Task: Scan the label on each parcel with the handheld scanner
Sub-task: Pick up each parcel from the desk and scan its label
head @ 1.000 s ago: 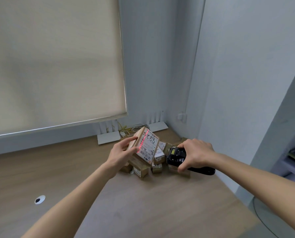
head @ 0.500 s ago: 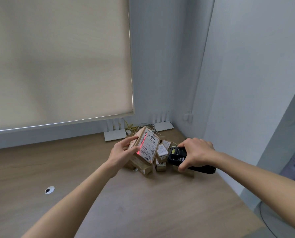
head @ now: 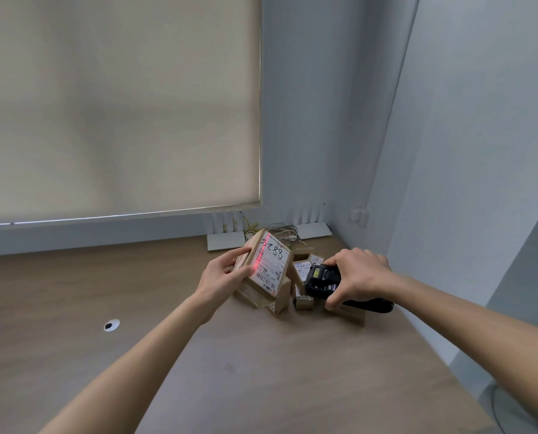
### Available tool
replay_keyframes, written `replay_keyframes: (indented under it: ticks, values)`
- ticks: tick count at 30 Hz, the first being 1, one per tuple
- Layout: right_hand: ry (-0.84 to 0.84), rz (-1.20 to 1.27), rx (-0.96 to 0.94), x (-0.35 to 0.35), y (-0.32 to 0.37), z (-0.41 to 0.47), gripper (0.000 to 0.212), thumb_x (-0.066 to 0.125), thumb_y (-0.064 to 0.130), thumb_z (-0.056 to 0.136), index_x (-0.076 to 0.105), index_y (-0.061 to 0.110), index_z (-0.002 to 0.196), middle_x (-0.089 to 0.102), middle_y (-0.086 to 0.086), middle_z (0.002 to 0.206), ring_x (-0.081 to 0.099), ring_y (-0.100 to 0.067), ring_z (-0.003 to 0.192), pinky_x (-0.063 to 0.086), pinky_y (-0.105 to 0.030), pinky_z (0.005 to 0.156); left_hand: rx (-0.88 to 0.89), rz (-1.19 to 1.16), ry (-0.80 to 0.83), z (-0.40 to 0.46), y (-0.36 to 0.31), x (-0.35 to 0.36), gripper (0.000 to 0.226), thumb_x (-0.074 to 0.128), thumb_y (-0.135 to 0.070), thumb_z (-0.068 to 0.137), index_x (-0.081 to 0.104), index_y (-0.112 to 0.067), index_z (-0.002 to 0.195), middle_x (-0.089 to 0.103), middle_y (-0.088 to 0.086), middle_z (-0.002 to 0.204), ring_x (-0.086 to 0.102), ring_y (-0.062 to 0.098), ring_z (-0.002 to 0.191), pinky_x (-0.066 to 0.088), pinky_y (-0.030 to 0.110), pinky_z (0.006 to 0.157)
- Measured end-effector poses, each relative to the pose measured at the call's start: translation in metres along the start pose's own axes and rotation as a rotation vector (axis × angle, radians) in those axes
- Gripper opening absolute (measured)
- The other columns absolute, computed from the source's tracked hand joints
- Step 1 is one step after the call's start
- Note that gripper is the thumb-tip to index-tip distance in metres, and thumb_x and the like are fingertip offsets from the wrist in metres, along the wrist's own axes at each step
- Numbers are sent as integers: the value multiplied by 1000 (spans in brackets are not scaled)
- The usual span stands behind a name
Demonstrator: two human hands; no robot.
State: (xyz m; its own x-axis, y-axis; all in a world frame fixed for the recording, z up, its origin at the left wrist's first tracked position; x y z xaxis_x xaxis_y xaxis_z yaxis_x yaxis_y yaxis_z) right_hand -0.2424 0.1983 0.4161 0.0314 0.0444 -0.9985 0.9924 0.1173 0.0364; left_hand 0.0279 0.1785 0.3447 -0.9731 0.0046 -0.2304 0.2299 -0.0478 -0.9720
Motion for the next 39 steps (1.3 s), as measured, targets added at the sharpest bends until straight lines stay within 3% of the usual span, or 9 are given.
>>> replay_keyframes:
  ticks: [8, 11, 15, 19, 22, 24, 30, 36, 39]
  values:
    - [61, 126, -69, 6, 31, -3, 77, 85, 61, 52, 66, 40, 124, 71, 11, 107, 65, -19, 103, 50, -30, 78, -31, -54, -100, -38, 6, -32, 49, 76, -38, 74, 68, -48, 122, 71, 0, 119, 69, 15, 108, 58, 29, 84]
    - [103, 254, -119, 5, 58, -3, 79, 83, 64, 48, 68, 35, 121, 71, 14, 106, 67, -15, 101, 58, -35, 87, -55, -102, -146, -57, 8, -57, 48, 78, -42, 70, 69, -52, 116, 72, 3, 118, 69, 17, 109, 58, 37, 93]
    - [146, 535, -217, 7, 117, -5, 67, 93, 54, 57, 71, 32, 117, 74, 12, 98, 72, -8, 88, 60, -27, 76, -76, -214, -253, -88, 11, -104, 44, 76, -27, 88, 64, -41, 128, 76, 5, 109, 73, 19, 100, 59, 40, 92]
    - [212, 787, -326, 11, 207, -16, 58, 96, 44, 60, 73, 27, 111, 78, 4, 95, 77, -14, 83, 64, -32, 78, -88, -350, -393, -135, 17, -167, 49, 71, -26, 93, 55, -33, 139, 78, 2, 107, 74, 18, 99, 59, 35, 84]
    - [277, 910, -436, 8, 291, -40, 55, 94, 36, 72, 71, 23, 120, 76, 8, 103, 74, -2, 83, 55, -13, 67, -99, -440, -496, -180, 26, -227, 52, 68, -30, 95, 51, -32, 144, 74, 0, 118, 70, 17, 105, 57, 41, 93]
    - [336, 968, -510, 6, 350, -63, 46, 92, 30, 77, 70, 26, 118, 72, 15, 102, 69, 8, 79, 49, -5, 61, -96, -495, -555, -217, 33, -270, 54, 65, -26, 97, 46, -29, 148, 75, -4, 112, 71, 14, 101, 57, 38, 88]
    - [462, 986, -728, 17, 528, -150, 34, 94, 29, 73, 73, 37, 98, 77, 17, 102, 75, -7, 97, 57, -13, 77, -186, -400, -691, -367, 59, -402, 71, 60, -6, 91, 39, -46, 146, 77, 0, 108, 69, 18, 91, 48, 43, 90]
    - [600, 969, -932, 49, 693, -250, 55, 95, 29, 72, 72, 29, 122, 78, 12, 108, 74, -8, 100, 54, -9, 74, -225, -291, -953, -536, 91, -508, 73, 73, -29, 89, 35, -49, 149, 76, -1, 112, 72, 19, 97, 49, 45, 97]
    - [712, 912, -1019, 72, 764, -299, 44, 96, 29, 71, 74, 34, 109, 78, 14, 100, 75, -8, 92, 58, -14, 79, -244, -274, -1137, -615, 112, -548, 67, 74, -32, 90, 44, -41, 149, 76, -1, 113, 72, 20, 98, 54, 50, 98]
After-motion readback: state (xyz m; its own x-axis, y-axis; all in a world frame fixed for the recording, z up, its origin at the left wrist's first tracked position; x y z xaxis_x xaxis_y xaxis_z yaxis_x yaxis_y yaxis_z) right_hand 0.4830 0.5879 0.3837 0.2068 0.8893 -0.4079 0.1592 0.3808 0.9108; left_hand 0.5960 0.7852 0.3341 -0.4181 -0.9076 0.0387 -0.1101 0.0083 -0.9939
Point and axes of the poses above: each hand's wrist, its own z-axis towards the middle knuckle, its own x-axis out of the palm, y = z × x, the point moved 3 cm from there along z, towards the middle knuckle
